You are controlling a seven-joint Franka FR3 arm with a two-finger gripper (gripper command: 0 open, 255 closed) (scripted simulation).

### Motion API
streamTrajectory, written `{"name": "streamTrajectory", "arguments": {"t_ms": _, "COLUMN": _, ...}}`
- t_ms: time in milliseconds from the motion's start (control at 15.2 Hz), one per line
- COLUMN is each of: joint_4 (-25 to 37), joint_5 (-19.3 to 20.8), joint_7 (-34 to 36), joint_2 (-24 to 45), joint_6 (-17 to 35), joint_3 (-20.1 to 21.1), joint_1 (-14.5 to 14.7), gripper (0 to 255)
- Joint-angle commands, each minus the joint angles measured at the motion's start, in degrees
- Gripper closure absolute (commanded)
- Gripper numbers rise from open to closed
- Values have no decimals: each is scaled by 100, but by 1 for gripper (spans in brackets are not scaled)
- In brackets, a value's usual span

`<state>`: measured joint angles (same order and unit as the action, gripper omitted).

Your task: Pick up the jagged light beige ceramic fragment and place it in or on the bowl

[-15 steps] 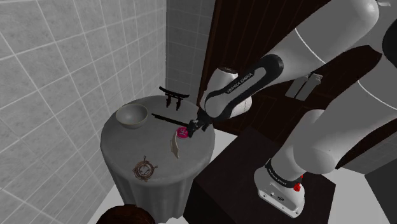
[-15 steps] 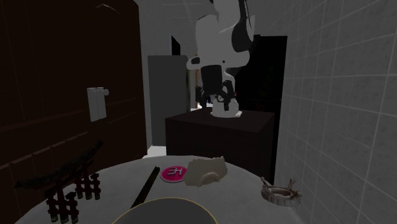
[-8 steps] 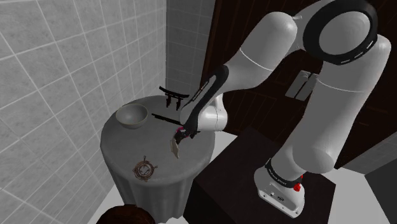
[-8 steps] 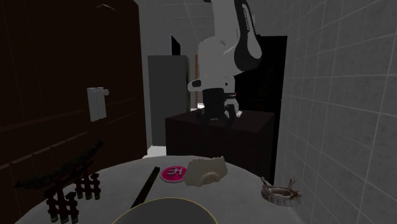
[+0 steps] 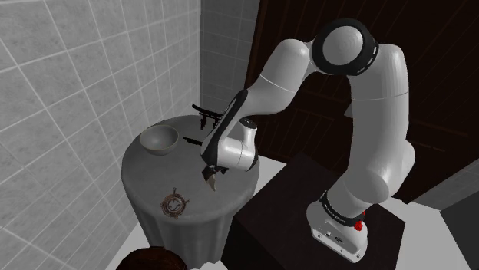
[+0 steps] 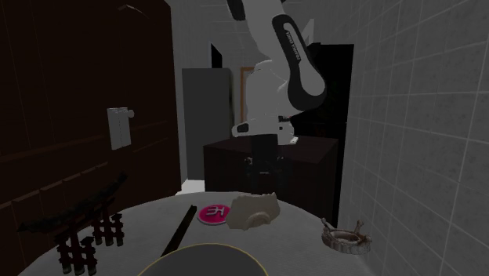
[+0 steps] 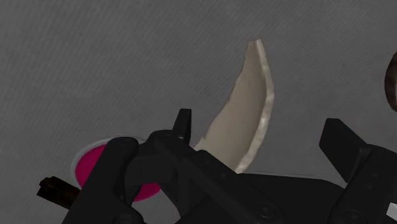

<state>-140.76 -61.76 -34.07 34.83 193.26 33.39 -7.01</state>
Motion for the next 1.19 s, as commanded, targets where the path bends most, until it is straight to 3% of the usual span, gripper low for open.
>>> {"name": "streamTrajectory", "arguments": {"t_ms": 0, "joint_4": 115, "joint_5": 100, "joint_7": -13, "joint_2": 268, "joint_6": 178, "joint_3": 88, "joint_1": -92, "gripper": 0}}
{"name": "streamTrajectory", "arguments": {"t_ms": 660, "joint_4": 210, "joint_5": 190, "joint_7": -11, "joint_2": 467, "joint_6": 291, "joint_3": 114, "joint_1": -129, "gripper": 0}}
{"name": "streamTrajectory", "arguments": {"t_ms": 726, "joint_4": 210, "joint_5": 190, "joint_7": -11, "joint_2": 467, "joint_6": 291, "joint_3": 114, "joint_1": -129, "gripper": 255}}
{"name": "streamTrajectory", "arguments": {"t_ms": 1122, "joint_4": 210, "joint_5": 191, "joint_7": -11, "joint_2": 468, "joint_6": 292, "joint_3": 115, "joint_1": -130, "gripper": 255}}
